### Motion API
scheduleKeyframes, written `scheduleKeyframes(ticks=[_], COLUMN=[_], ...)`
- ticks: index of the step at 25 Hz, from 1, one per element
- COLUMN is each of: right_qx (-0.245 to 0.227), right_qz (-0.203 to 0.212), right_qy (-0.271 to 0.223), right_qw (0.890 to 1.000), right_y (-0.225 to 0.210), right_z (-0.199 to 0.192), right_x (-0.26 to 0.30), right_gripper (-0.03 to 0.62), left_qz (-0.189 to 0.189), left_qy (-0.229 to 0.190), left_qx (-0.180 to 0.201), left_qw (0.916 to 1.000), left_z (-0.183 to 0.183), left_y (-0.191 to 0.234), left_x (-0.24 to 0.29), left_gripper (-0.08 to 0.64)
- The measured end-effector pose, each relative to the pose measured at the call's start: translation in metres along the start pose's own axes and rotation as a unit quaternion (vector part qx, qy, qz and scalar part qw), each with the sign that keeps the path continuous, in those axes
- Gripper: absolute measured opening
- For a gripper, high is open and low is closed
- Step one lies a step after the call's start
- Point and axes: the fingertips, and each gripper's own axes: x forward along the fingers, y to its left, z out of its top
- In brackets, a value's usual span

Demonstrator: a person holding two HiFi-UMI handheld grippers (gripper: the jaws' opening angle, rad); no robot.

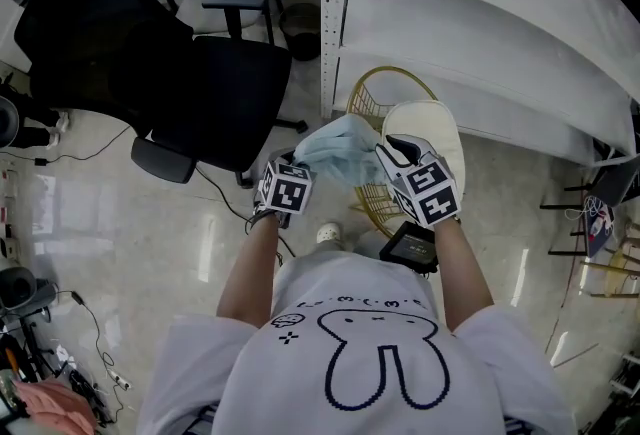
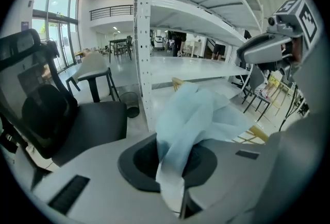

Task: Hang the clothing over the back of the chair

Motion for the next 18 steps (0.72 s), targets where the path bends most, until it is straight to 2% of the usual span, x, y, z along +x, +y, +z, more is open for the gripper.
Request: scheduleKeyframes(ticks=[4, 9, 11, 15, 18], right_qx=[-0.001, 0.004, 0.007, 0.018, 0.031], right_qz=[0.000, 0.002, 0.002, -0.001, -0.002], right_qy=[0.002, 0.005, 0.006, 0.002, -0.003], right_qw=[1.000, 1.000, 1.000, 1.000, 1.000], right_y=[0.000, 0.001, 0.002, 0.001, 0.001], right_z=[-0.001, -0.005, -0.006, -0.005, -0.003], right_x=[-0.002, -0.001, -0.002, -0.004, -0.005], right_gripper=[0.066, 0.066, 0.066, 0.066, 0.066], left_qz=[-0.032, -0.063, -0.075, -0.097, -0.114], left_qy=[0.032, 0.050, 0.053, 0.053, 0.056], left_qx=[0.008, -0.003, -0.010, -0.023, -0.036], left_qw=[0.9990, 0.9967, 0.9958, 0.9936, 0.9913], left_z=[-0.019, -0.030, -0.031, -0.026, -0.024], left_y=[-0.015, -0.026, -0.030, -0.038, -0.043], left_x=[0.007, 0.014, 0.014, 0.013, 0.012], left_gripper=[0.090, 0.234, 0.314, 0.389, 0.473])
